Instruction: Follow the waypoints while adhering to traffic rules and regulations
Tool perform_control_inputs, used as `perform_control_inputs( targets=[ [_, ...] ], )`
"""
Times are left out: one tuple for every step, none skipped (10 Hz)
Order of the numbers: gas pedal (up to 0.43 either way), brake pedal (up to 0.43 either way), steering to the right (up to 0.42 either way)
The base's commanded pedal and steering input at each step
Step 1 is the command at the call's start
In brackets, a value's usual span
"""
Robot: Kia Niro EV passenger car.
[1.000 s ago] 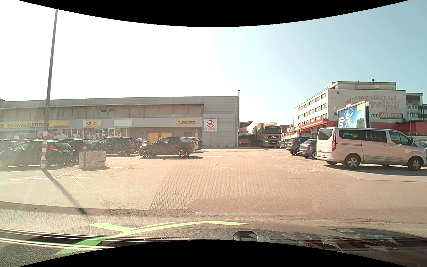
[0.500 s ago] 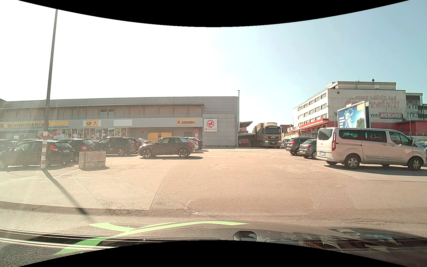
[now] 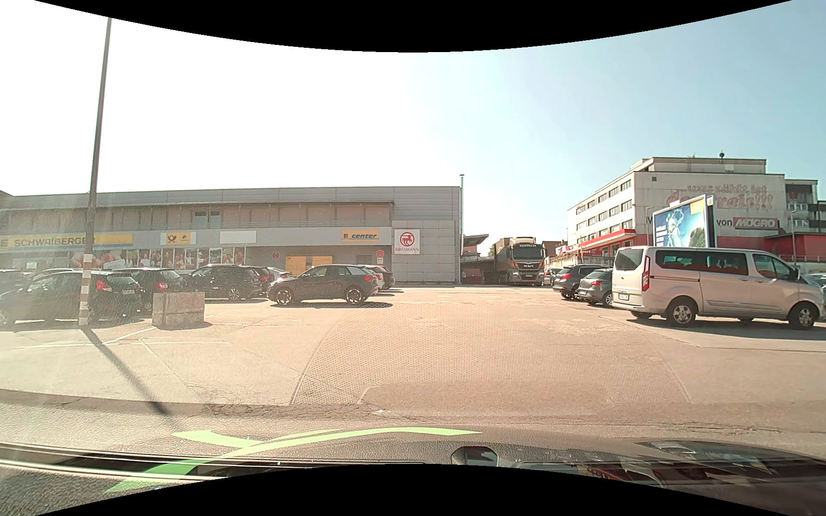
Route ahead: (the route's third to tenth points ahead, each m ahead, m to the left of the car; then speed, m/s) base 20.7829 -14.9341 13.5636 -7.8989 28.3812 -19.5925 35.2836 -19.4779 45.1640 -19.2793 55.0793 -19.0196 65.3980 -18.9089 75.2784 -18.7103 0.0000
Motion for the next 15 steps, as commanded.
perform_control_inputs(
  targets=[
    [0.000,0.421,-0.055],
    [0.000,0.421,-0.055],
    [0.000,0.415,-0.055],
    [0.000,0.415,-0.055],
    [0.000,0.415,-0.055],
    [0.000,0.409,-0.055],
    [0.000,0.409,-0.055],
    [0.000,0.409,-0.055],
    [0.000,0.409,-0.055],
    [0.000,0.402,-0.055],
    [0.000,0.402,-0.055],
    [0.000,0.402,-0.055],
    [0.000,0.402,-0.055],
    [0.000,0.402,-0.055],
    [0.000,0.402,-0.055]
  ],
)
